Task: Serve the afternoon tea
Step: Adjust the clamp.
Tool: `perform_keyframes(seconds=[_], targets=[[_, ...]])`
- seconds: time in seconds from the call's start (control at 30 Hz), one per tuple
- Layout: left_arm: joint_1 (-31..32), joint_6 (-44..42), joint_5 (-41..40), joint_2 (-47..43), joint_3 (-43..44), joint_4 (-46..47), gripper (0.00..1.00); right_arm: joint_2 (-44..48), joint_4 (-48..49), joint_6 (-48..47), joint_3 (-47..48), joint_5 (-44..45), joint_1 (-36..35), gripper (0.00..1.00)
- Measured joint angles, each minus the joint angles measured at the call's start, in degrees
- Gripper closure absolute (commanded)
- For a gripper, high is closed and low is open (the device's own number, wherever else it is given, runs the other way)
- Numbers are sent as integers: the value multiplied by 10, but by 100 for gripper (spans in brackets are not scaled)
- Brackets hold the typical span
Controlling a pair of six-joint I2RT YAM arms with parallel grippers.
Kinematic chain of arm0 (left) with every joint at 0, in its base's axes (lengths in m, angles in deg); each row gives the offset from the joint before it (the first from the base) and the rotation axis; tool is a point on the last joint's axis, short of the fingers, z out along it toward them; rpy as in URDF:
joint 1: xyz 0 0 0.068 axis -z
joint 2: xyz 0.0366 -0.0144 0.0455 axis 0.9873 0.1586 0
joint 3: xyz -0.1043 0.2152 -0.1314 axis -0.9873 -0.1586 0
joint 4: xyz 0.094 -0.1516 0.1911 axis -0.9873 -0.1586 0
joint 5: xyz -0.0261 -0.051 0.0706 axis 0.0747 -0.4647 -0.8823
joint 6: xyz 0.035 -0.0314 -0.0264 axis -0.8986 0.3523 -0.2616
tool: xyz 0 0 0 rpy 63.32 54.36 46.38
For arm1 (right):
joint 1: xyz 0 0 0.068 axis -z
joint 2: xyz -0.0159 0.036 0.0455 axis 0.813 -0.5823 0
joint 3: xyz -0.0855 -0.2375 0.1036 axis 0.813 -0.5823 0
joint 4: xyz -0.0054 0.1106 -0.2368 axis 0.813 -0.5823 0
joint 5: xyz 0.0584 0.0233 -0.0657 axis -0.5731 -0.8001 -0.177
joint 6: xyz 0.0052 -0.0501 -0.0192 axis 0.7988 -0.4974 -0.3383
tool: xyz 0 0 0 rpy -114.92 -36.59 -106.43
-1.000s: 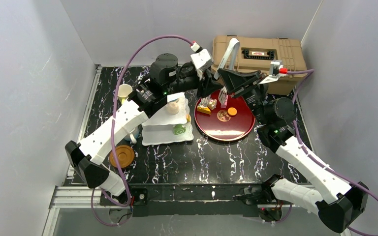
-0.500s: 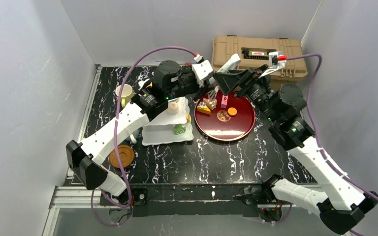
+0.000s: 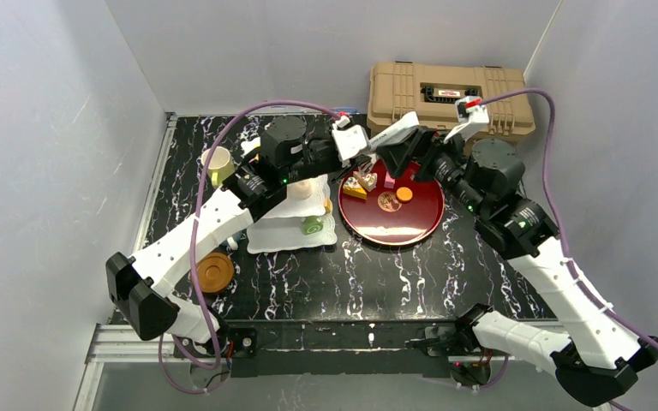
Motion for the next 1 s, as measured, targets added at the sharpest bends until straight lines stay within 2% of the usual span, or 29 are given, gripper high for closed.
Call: perform_keyframes(seconds=[0.13, 0.3, 0.53, 1.0], targets=[[6, -11, 2, -2, 0, 9, 97, 0, 24, 10, -45, -6, 0, 2], [15, -31, -3, -2, -2, 8, 99, 4, 104, 33, -99, -21, -1, 2], [29, -36, -9, -2, -3, 10, 100, 5, 173, 47, -116, -34, 0, 2], [31, -35, -28, 3, 3, 6, 100, -9, 177, 64, -111, -32, 1, 43]])
